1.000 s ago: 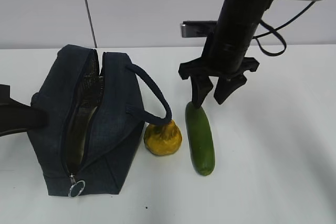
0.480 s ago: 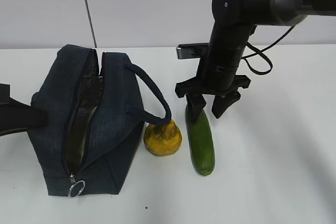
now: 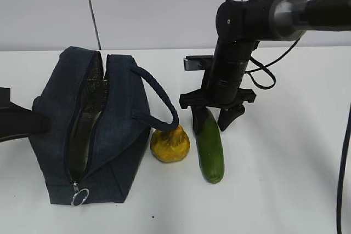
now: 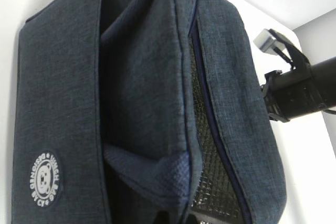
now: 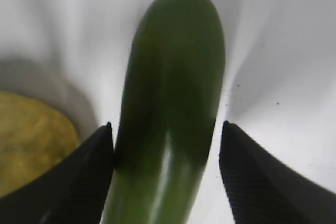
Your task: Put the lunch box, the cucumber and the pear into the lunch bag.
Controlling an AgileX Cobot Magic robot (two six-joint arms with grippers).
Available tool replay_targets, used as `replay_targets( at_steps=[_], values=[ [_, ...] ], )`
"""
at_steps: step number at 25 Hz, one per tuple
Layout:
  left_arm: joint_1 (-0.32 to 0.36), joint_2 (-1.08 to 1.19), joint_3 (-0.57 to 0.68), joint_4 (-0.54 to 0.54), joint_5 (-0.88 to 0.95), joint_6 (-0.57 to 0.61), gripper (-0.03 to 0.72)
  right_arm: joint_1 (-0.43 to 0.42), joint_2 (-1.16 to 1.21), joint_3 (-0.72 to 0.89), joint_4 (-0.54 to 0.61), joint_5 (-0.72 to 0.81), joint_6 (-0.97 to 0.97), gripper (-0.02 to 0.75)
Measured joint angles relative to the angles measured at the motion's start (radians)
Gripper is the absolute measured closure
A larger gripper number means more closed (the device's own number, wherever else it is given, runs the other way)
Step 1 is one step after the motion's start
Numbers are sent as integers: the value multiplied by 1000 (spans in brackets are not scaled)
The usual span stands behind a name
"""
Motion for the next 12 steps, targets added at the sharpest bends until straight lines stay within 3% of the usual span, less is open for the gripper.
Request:
replay_targets(
  at_steps=[6,12],
  values=[
    [0,0,0,0,0,0,704,0,41,-11,-3,4,5,251],
    [0,0,0,0,0,0,704,0,41,-20,-83,65,6,363]
  ],
)
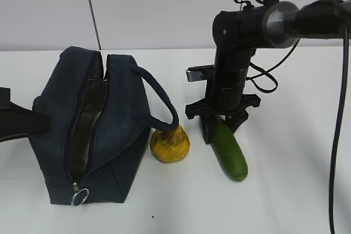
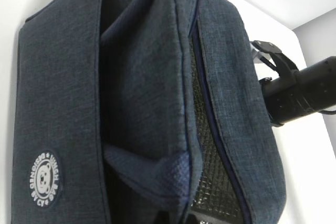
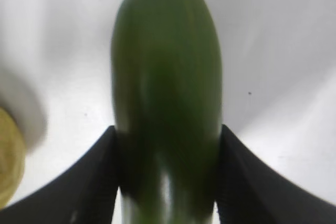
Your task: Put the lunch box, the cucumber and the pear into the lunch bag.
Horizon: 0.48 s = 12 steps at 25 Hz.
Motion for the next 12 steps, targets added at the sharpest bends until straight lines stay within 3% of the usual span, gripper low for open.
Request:
replay_targets(
  at_steps=[12],
  values=[
    [0,0,0,0,0,0,704,0,-22,-282,-24,41,-36,379]
  ],
)
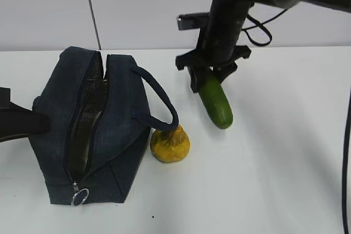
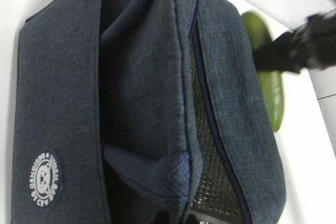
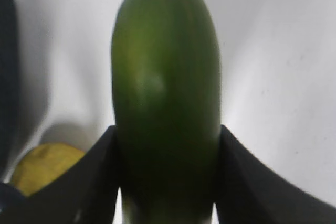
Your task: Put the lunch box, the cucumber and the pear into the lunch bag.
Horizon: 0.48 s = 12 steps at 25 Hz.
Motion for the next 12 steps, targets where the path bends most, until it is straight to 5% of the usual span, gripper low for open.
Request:
replay_targets(
  at_steps=[4,12],
  values=[
    [0,0,0,0,0,0,704,0,-53,-129,75,6,-11,379],
    [0,0,0,0,0,0,703,32,-67,-263,519,20,-125,379]
  ],
)
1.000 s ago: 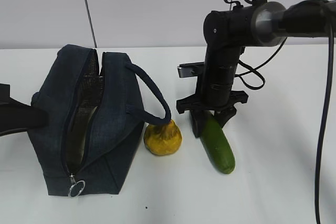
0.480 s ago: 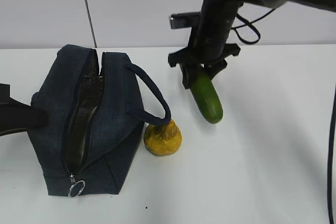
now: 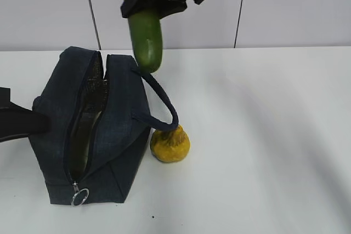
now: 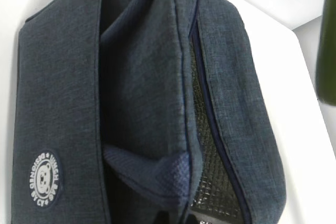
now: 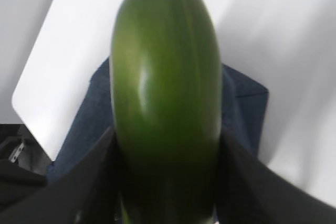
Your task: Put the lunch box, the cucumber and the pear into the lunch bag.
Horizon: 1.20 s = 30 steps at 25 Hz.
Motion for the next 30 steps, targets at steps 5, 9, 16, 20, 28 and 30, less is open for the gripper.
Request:
replay_targets(
  at_steps=[5,9,16,20,28,30],
  values=[
    [0,0,0,-1,0,0,703,68,50,-2,32,5,-23,379],
    [0,0,0,-1,0,0,703,114,131,-2,85,5,-74,379],
    [0,0,0,-3,0,0,703,129,230,-2,110,3,-89,359],
    [0,0,0,-7,0,0,703,129,248,-2,124,-3,-89,264],
    [0,0,0,-8,0,0,703,125,262,-67,167,-5,-89,161],
    [0,0,0,-8,0,0,703,118,262,-121,164,-3,-89,161]
  ],
)
